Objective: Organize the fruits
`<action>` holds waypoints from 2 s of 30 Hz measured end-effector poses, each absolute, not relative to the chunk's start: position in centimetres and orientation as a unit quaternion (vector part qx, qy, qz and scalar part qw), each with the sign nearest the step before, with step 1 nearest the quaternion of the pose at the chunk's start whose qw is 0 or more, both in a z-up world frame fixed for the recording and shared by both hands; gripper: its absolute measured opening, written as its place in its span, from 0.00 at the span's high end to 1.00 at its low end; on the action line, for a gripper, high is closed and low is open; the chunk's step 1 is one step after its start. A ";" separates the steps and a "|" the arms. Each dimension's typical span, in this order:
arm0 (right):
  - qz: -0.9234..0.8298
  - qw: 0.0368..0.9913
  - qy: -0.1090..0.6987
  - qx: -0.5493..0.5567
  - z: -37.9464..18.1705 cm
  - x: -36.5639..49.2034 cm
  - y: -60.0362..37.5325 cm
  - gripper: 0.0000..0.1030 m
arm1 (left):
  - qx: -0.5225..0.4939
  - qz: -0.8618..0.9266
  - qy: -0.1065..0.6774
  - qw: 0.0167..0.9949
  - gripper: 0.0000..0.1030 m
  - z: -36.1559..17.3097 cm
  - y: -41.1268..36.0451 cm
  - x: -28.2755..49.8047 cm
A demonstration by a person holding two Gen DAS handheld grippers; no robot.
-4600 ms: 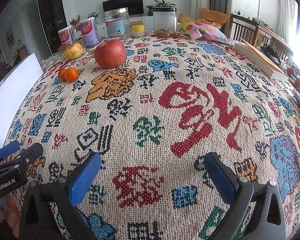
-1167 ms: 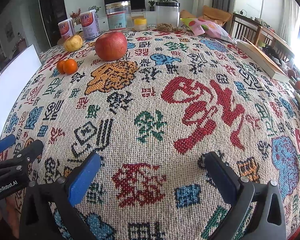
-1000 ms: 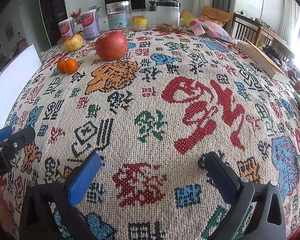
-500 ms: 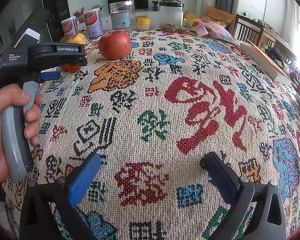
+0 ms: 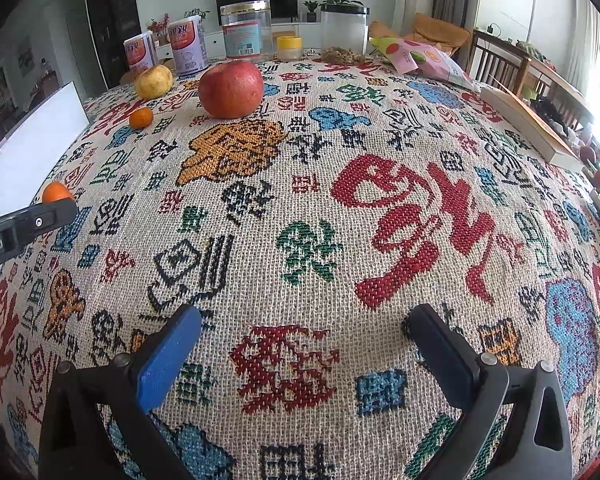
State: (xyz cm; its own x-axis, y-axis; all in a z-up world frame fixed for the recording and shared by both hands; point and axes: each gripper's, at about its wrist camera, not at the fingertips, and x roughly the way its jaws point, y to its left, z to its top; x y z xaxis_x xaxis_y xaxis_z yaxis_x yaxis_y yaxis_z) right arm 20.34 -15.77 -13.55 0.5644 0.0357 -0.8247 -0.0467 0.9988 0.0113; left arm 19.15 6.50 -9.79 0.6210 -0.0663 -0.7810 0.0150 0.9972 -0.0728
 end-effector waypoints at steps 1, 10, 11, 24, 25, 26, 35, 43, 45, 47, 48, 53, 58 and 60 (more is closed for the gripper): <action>0.024 0.884 0.466 -0.006 -13.6 20.3 -15.8 0.00 | -0.024 -0.018 0.431 0.902 0.63 -10.0 6.7 18.4; 0.027 0.885 0.464 0.000 -13.5 20.2 -16.0 0.00 | -0.006 0.025 0.447 0.894 0.02 -12.5 8.4 18.7; 0.027 0.885 0.464 0.000 -13.5 20.2 -16.0 0.00 | -0.022 0.022 0.449 0.893 0.01 -12.5 8.9 18.9; 0.075 0.889 0.450 -0.039 -10.5 24.7 -14.4 0.00 | -0.016 0.028 0.450 0.892 0.00 -12.7 8.5 18.7; 0.084 0.889 0.448 -0.044 -10.0 26.2 -13.8 0.00 | -0.016 0.028 0.450 0.892 0.00 -12.7 8.5 18.7; 0.093 0.887 0.449 -0.048 -9.7 27.8 -13.1 0.00 | -0.016 0.028 0.450 0.892 0.00 -12.7 8.5 18.7; 0.101 0.875 0.472 -0.037 -11.3 39.9 -8.7 0.12 | -0.016 0.028 0.450 0.892 0.01 -12.7 8.6 18.7; 0.122 0.882 0.453 -0.040 -10.5 38.8 -8.6 0.37 | -0.016 0.028 0.450 0.892 0.00 -12.7 8.6 18.7; 0.137 0.884 0.445 -0.037 -9.9 36.8 -9.2 0.39 | -0.016 0.029 0.450 0.892 0.01 -12.7 8.6 18.7; 0.150 0.882 0.446 -0.041 -9.2 34.5 -9.9 0.39 | -0.016 0.028 0.450 0.892 0.00 -12.7 8.5 18.7; 0.155 0.880 0.446 -0.044 -9.0 33.4 -10.2 0.40 | -0.016 0.029 0.450 0.892 0.00 -12.7 8.5 18.7; 0.173 0.868 0.462 -0.062 -9.0 27.9 -11.4 0.48 | -0.016 0.028 0.450 0.892 0.00 -12.7 8.6 18.7; 0.178 0.865 0.464 -0.071 -9.9 23.3 -12.2 0.54 | -0.016 0.029 0.450 0.892 0.00 -12.7 8.6 18.7; 0.175 0.864 0.469 -0.055 -10.7 22.3 -12.7 0.54 | -0.016 0.029 0.450 0.892 0.00 -12.7 8.6 18.7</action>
State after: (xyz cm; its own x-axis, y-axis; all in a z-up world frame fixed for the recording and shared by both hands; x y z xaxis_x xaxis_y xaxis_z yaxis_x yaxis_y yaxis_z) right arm 22.27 -12.72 -10.66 0.4976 0.2509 -0.8303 -0.3549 0.9323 0.0690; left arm 18.74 8.56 -12.71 0.5928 0.0362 -0.8046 -0.0657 0.9978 -0.0035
